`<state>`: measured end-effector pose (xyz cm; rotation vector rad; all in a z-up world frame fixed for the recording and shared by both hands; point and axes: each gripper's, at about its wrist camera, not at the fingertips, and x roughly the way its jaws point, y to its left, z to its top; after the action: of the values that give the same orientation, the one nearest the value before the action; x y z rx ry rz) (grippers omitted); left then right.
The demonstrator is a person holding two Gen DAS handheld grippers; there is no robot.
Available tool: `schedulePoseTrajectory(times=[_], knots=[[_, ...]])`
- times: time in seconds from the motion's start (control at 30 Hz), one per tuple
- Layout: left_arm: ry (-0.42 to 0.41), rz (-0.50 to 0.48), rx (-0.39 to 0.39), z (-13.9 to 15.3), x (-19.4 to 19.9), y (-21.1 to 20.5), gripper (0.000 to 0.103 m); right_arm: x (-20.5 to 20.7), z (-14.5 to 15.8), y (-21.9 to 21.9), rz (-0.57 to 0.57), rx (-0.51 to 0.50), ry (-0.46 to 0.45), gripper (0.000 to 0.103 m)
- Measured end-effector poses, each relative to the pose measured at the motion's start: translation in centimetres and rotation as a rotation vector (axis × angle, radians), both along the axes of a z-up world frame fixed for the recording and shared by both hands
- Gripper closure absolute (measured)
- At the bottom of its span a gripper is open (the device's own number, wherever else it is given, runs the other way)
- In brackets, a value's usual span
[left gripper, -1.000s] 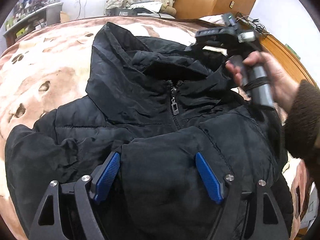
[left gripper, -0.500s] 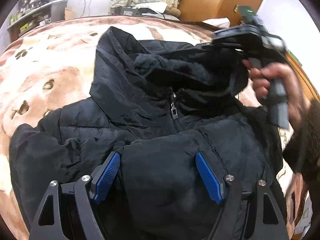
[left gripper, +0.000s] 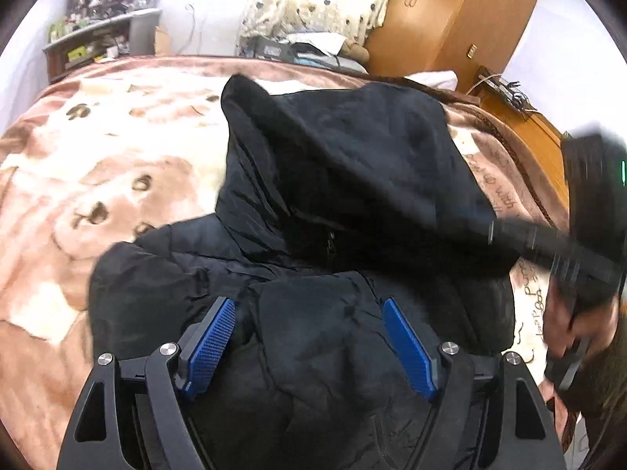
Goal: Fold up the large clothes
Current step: 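Lift the hood and fold it over the jacket body with the right tool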
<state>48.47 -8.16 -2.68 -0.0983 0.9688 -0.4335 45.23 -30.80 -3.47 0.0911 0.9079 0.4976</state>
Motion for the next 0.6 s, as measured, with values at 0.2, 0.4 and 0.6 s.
schedulePoseTrajectory(times=[0.2, 0.4, 0.6], knots=[[-0.017, 0.005, -0.081, 1.8, 0.1, -0.6, 0.025, -3.3, -4.0, -0.4, -0.014, -0.048, 0.043, 0.092], [-0.035, 0.030, -0.088, 0.6, 1.9, -3.3, 0.025, -5.0, -5.7, -1.9, -0.076, -0.026, 0.057, 0.090], [0.127, 0.085, -0.116, -4.8, 5.2, -5.3, 0.025, -6.3, -5.6, -2.8, -0.088, -0.075, 0.023, 0.085]])
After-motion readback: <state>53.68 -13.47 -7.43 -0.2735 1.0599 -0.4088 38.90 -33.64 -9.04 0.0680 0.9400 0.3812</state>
